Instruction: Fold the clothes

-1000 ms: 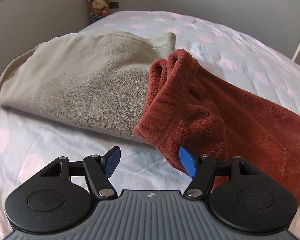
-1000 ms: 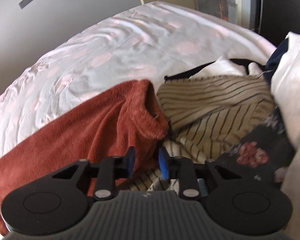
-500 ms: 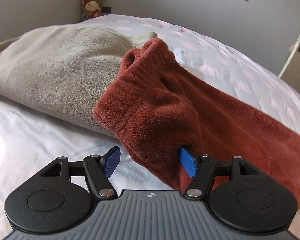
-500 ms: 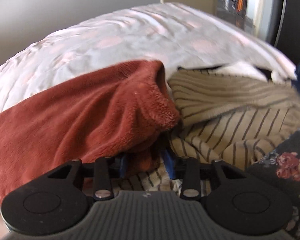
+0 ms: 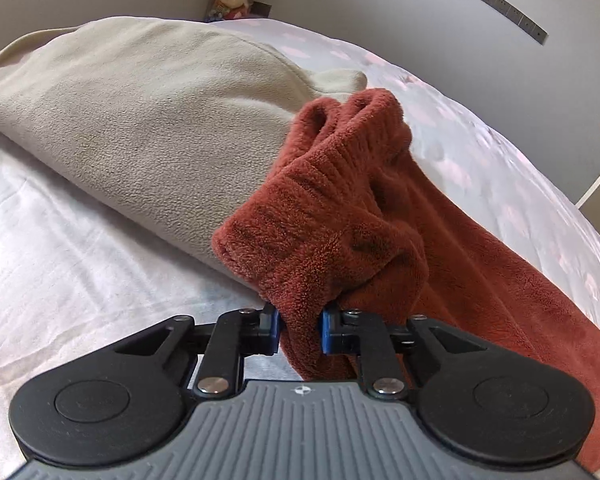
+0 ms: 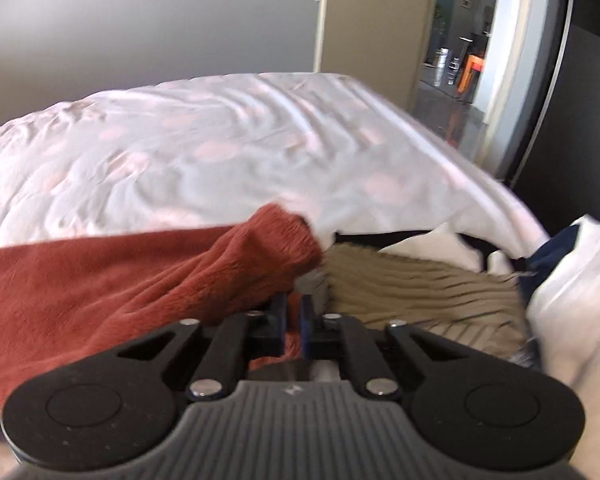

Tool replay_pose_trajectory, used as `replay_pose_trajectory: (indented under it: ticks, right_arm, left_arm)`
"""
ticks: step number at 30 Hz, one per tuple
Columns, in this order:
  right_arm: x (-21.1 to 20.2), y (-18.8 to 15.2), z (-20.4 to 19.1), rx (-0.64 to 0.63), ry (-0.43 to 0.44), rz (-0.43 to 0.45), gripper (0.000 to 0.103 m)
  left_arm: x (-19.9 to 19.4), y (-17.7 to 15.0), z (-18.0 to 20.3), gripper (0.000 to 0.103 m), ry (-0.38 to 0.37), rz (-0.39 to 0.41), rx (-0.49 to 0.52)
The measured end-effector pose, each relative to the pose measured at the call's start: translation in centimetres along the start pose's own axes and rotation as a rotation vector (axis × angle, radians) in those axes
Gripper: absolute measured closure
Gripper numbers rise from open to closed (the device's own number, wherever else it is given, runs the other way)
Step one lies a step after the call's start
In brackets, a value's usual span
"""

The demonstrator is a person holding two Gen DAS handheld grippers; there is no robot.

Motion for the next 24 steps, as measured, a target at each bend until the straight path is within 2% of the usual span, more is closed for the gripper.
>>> replay_pose_trajectory:
  ticks: [1,3,6,8,10,12,15,17,19,21,24]
  right_arm:
    - [0.2,0.1,1.1,-0.011,-0.086,0.001,0.103]
    - [1.0,-0.1,3.5,0.035,-0.135,-0.022,0.103]
    - [1.4,-1.0,5.8,0.156,-0.066,-0.036,0.103]
    - [0.7,-1.5,5.3,0.187,0.033,-0.027,0.103]
    - [0.5,-2.4,4.2,0.192,0.093,-0.058,0.097]
    - [0.4,-3.2,3.0,0.193,0.148,-0.094,0.096]
    - [1.2,-4.8,1.7,0.26,0.207,-0.148,0.089]
    - [2.0,-5.9,0.8,0.266,0.201,-0.18,0.088]
    - [2.7,-6.8,0.3,0.277,0.19,-0.201,0.085]
    - [3.3,-7.4,0.4,0.306,0.18,-0.206,0.074]
    - [3.9,-7.6,0.7,0.373,0.2,-0.204,0.066]
  left_arm:
    - [0.0,0.1,-0.1,0.088,0.008,0.003,0.002]
    - [0.1,0.1,-0.1,0.088,0.008,0.001,0.003]
    - [0.3,0.0,0.0,0.088,0.013,-0.005,0.008]
    - [0.3,0.0,0.3,0.087,0.021,-0.005,0.017]
    - [0.1,-0.1,0.4,0.087,0.027,-0.002,0.027]
    - [0.1,-0.1,0.4,0.086,0.019,-0.002,0.024]
    - [-0.3,-0.2,0.2,0.083,-0.005,-0.01,0.019]
    - [-1.1,-0.3,0.1,0.08,-0.012,-0.007,0.014]
    - [-2.0,-0.6,0.0,0.07,-0.025,-0.003,0.017]
    - [-3.1,-0.7,0.3,0.041,-0.054,0.015,0.019]
    - [-3.6,-1.0,0.3,0.036,-0.068,0.019,0.004]
Point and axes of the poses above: each gripper's, at about its wrist camera, not at the fingertips, and x roughly the way its jaws point, z to its right, y to its top, the point moved 9 cm from there along x, roughly the way its jaws point, and after that the axes turned 1 degree about -y, right-handed, at the moved point
